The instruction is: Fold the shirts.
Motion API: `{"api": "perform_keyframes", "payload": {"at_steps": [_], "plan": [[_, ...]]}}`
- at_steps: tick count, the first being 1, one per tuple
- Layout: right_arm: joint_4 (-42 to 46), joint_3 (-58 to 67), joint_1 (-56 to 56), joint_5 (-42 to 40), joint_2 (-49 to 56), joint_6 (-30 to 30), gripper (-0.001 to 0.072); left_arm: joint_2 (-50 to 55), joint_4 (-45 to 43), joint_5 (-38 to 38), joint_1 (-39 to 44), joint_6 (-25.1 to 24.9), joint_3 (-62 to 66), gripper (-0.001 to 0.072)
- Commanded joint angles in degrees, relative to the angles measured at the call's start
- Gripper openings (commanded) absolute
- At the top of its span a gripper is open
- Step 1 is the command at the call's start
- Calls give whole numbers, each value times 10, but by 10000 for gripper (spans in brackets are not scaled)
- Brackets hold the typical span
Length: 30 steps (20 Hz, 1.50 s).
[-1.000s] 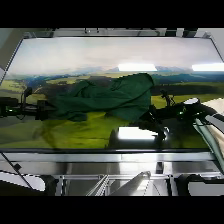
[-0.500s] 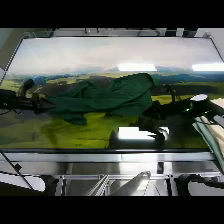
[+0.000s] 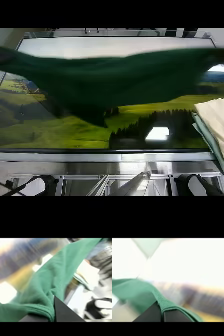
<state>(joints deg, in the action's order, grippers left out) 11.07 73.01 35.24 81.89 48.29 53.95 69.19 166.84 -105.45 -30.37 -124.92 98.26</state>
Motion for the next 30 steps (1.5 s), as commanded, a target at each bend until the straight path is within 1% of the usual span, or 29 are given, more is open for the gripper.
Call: {"api": "perform_keyframes", "payload": {"at_steps": [1, 4, 5, 6, 7, 9, 11, 14, 15, 16, 17, 18, 19, 20, 21, 22, 24, 25, 26, 27, 29, 30], "plan": [[-66, 133, 121, -1, -78, -2, 18, -96, 50, 21, -37, 16, 156, 28], [-68, 187, 115, -42, -66, -1, 17, -120, 48, 61, -92, 3, 235, 28], [-63, 186, 115, -45, -58, 2, 17, -112, 46, 70, -102, 3, 237, 28], [-45, 184, 114, -38, -45, 19, 17, -97, 47, 72, -99, 4, 226, 27], [-29, 175, 104, -30, -30, 33, 17, -79, 45, 79, -81, 15, 202, 28], [1, 128, 51, -33, 8, 35, 17, -23, 11, 64, -14, 36, 143, 28], [40, 56, -35, -59, 54, 32, 17, 50, -68, 59, 71, 37, 90, 28], [120, -42, -161, -193, 149, 3, 17, 178, -209, 112, 170, 30, 39, 30], [146, -62, -194, -257, 205, 2, 17, 231, -261, 135, 193, 29, 34, 30], [153, -64, -209, -298, 262, 0, 17, 282, -300, 148, 207, 30, 42, 29], [145, -63, -215, -332, 312, -8, 17, 330, -320, 151, 214, 31, 59, 30], [122, -60, -218, -364, 358, -25, 17, 375, -323, 148, 216, 46, 85, 32], [87, -53, -217, -384, 402, -54, 18, 416, -321, 151, 214, 65, 115, 139], [57, -43, -212, -384, 434, -71, 49, 451, -321, 152, 208, 87, 148, 317], [36, -31, -206, -369, 456, -78, 295, 477, -320, 153, 201, 103, 179, 346], [34, -19, -198, -352, 467, -77, 405, 493, -315, 152, 191, 121, 203, 346], [53, -2, -177, -311, 462, -77, 405, 494, -285, 148, 160, 131, 215, 346], [59, 3, -160, -276, 453, -76, 405, 483, -258, 141, 142, 131, 204, 381], [59, 3, -139, -233, 441, -73, 405, 466, -236, 130, 121, 131, 181, 612], [66, 3, -118, -186, 429, -71, 403, 446, -222, 107, 98, 130, 151, 710], [121, -4, -83, -89, 404, -38, 402, 410, -223, 40, 60, 132, 82, 705], [156, -21, -70, -54, 388, -24, 402, 385, -223, 22, 45, 132, 30, 704]]}}
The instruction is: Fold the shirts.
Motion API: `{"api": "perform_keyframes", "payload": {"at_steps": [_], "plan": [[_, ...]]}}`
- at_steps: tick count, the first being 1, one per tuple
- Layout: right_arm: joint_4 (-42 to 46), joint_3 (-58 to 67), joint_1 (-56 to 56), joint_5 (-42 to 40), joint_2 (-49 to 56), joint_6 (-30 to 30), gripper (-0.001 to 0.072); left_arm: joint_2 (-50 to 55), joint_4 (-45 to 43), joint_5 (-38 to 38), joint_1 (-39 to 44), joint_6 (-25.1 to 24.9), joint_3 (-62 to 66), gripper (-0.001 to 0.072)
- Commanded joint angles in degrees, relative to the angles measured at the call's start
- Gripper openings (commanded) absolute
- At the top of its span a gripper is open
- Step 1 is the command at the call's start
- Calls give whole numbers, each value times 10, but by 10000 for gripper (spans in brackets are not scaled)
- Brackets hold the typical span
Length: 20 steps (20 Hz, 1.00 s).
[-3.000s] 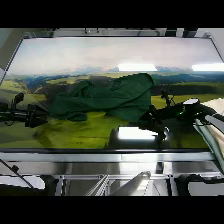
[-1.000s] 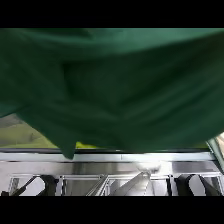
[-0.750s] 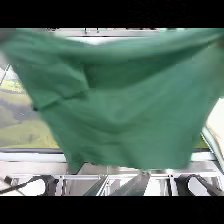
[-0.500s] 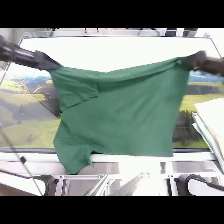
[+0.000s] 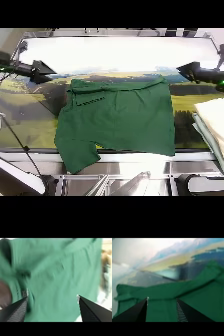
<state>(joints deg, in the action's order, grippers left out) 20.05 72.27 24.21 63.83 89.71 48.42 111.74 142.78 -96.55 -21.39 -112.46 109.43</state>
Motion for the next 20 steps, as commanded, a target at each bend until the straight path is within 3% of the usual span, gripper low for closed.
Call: {"api": "perform_keyframes", "payload": {"at_steps": [1, 5, 9, 12, 20], "plan": [[102, -48, 50, 147, -50, 43, 382, -73, 15, -67, -61, 4, -150, 704], [161, -238, 76, 81, -181, 49, 364, -211, -17, -49, -125, -66, -431, 696], [163, -371, 85, -1, -278, 66, 365, -300, -164, 62, -175, -49, -616, 696], [162, -384, 85, 14, -300, 62, 365, -303, -236, 118, -177, -29, -663, 696], [157, -384, 85, 41, -318, 56, 365, -211, -211, 132, -76, -31, -671, 695]]}}
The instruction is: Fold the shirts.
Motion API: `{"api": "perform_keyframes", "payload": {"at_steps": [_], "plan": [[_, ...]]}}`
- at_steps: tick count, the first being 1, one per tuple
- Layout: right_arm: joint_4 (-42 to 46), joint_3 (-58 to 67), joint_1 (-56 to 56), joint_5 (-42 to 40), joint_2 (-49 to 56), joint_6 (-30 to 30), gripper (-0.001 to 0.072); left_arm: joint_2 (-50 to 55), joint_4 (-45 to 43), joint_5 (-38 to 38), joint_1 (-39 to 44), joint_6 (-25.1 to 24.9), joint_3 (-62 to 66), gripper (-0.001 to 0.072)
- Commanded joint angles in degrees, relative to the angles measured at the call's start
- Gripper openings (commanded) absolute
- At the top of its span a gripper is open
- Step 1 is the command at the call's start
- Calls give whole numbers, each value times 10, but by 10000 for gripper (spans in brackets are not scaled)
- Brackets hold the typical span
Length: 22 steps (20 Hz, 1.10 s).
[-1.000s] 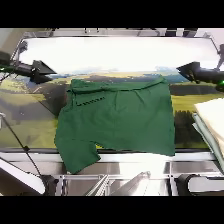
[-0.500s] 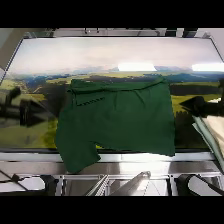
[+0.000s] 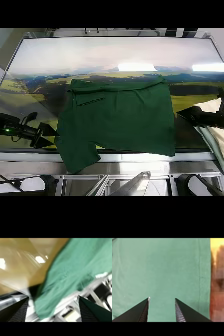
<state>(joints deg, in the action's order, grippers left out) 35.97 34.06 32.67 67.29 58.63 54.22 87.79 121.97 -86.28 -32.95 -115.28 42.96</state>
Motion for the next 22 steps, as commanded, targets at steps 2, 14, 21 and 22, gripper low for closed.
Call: {"api": "perform_keyframes", "payload": {"at_steps": [2, 14, 21, 22], "plan": [[-1, -2, 1, 10, -8, 10, 365, 44, 33, 33, 73, -21, 2, 553], [251, -3, 71, 97, 74, 236, 561, 29, 22, -8, 106, -43, 66, 21], [212, -54, 50, 102, 183, 169, 561, 29, 23, -9, 106, -48, 66, 22], [212, -61, 35, 102, 191, 166, 561, 29, 23, -10, 106, -48, 66, 22]]}}
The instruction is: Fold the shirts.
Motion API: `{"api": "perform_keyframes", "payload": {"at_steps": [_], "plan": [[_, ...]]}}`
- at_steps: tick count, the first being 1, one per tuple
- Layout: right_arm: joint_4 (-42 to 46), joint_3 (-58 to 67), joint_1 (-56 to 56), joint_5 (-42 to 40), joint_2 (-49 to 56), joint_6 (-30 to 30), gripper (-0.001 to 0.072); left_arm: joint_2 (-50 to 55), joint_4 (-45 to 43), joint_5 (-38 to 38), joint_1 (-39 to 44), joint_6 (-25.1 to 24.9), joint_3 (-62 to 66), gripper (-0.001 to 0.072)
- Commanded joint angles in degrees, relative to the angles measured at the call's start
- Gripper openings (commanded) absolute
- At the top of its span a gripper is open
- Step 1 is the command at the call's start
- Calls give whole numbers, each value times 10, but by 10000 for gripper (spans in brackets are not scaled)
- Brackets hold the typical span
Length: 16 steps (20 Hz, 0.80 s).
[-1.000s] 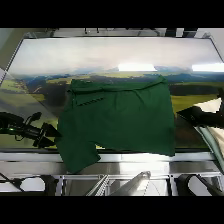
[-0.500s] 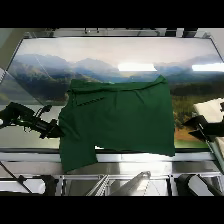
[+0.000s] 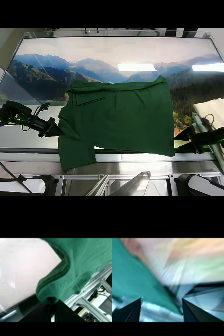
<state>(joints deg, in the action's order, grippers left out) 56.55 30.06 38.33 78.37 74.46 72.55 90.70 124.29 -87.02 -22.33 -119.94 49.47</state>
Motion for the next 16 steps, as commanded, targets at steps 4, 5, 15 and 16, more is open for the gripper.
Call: {"api": "perform_keyframes", "payload": {"at_steps": [4, 5, 15, 16], "plan": [[-29, -24, -103, -18, 59, -54, 390, 0, 0, -7, 4, -1, 1, 22], [-40, -24, -115, -20, 60, -64, 300, 0, 0, -10, 4, -1, 1, 22], [-239, 129, -107, 96, -128, -141, 17, -65, 334, -183, -61, -112, 47, 26], [-287, 177, -92, 94, -171, -144, 16, -103, 366, -184, -61, -113, 74, 27]]}}
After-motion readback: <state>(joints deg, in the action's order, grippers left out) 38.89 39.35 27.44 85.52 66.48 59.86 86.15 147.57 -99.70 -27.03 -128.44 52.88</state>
